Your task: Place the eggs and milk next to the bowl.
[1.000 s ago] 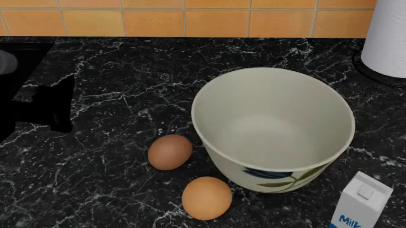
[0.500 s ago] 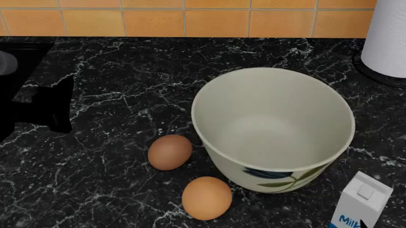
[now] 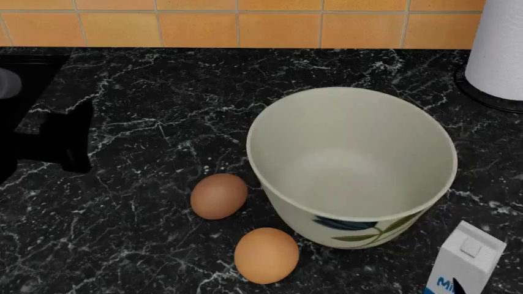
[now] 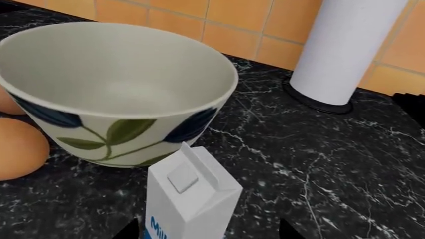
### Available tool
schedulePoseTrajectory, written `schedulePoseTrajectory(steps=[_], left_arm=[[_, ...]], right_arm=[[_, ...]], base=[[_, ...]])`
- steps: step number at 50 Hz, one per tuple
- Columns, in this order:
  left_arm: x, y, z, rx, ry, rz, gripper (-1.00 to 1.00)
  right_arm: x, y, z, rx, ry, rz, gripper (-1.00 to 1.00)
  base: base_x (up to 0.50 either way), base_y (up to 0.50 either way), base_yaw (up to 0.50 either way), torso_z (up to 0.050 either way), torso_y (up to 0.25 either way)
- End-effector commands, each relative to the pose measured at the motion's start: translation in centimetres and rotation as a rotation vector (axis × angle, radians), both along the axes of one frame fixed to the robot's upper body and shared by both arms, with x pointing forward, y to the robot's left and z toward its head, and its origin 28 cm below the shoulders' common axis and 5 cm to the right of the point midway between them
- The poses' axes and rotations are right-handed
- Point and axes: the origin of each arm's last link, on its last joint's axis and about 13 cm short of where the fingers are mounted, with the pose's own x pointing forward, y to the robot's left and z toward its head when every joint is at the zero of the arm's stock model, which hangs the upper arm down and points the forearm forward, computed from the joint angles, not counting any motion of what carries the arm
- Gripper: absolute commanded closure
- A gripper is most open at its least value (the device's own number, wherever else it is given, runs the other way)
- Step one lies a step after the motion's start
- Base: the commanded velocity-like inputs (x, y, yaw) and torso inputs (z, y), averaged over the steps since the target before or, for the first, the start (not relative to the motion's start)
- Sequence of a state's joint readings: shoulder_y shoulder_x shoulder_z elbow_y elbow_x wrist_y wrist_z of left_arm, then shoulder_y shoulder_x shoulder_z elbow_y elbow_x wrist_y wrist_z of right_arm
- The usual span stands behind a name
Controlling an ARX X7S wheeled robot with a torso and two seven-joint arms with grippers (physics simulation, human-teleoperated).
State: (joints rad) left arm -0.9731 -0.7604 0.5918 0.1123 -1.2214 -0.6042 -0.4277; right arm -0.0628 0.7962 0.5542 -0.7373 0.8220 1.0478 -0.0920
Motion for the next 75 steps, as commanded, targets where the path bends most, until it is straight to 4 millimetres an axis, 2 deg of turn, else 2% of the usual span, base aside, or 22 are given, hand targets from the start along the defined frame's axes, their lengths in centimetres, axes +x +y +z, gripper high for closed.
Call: schedulePoseTrajectory(steps=[1,42,75], left_arm=[[-0.1,0.1,0.1,0.005,-0.002,0.005,-1.00],[0.0,0.5,0.1,0.015,0.001,0.025,-1.00],[-0.1,0.5,0.0,0.020,0.004,0.030,-1.00]], right_arm=[[0.5,-0.1,-0.5,0.001,0.003,0.011,-1.00],[3.3,-0.2,-2.6,0.048,0.019,0.036,-1.00],[4.0,-0.3,-3.2,0.075,0.026,0.050,-1.00]], base=[[0.00,0.00,0.00,0.000,0.000],[0.00,0.00,0.00,0.000,0.000],[0.00,0.00,0.00,0.000,0.000]])
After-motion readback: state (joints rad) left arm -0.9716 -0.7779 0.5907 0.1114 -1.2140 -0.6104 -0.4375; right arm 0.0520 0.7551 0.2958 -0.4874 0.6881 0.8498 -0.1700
